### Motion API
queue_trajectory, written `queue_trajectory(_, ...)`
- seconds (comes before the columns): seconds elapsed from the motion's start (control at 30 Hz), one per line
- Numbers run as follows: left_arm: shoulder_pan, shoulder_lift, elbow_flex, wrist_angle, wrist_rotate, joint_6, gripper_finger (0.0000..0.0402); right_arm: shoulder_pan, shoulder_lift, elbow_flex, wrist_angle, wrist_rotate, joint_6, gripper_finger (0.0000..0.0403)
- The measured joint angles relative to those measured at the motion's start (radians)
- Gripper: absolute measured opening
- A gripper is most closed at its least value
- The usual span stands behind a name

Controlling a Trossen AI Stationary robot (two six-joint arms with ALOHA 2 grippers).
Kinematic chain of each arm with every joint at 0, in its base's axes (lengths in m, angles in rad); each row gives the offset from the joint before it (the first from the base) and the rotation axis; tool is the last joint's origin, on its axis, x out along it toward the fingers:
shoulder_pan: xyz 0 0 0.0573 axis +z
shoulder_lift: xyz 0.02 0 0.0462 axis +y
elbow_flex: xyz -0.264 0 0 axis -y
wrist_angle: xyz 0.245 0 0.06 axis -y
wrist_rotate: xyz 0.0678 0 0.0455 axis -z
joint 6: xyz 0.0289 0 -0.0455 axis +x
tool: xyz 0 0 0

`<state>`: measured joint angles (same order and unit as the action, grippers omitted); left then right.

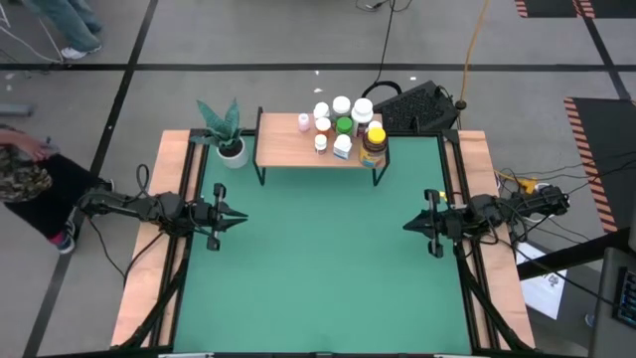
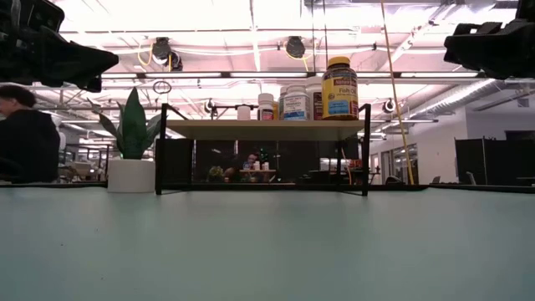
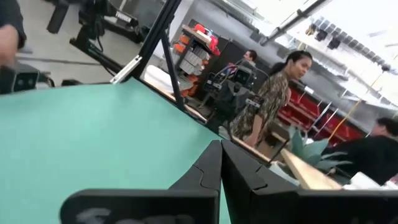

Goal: Pick and place medicine bottles onto shelf by color
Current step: Return to Home Position

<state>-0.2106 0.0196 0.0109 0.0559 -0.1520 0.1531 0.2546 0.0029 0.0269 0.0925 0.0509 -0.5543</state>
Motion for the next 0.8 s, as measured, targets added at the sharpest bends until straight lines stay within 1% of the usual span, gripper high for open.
queue_trajectory(0.8, 0.0, 0.0, 0.0, 0.0, 0.0, 0.0, 0.0042, 0.0, 0.0, -0.001, 0.0, 0.0, -0.008, 0.0)
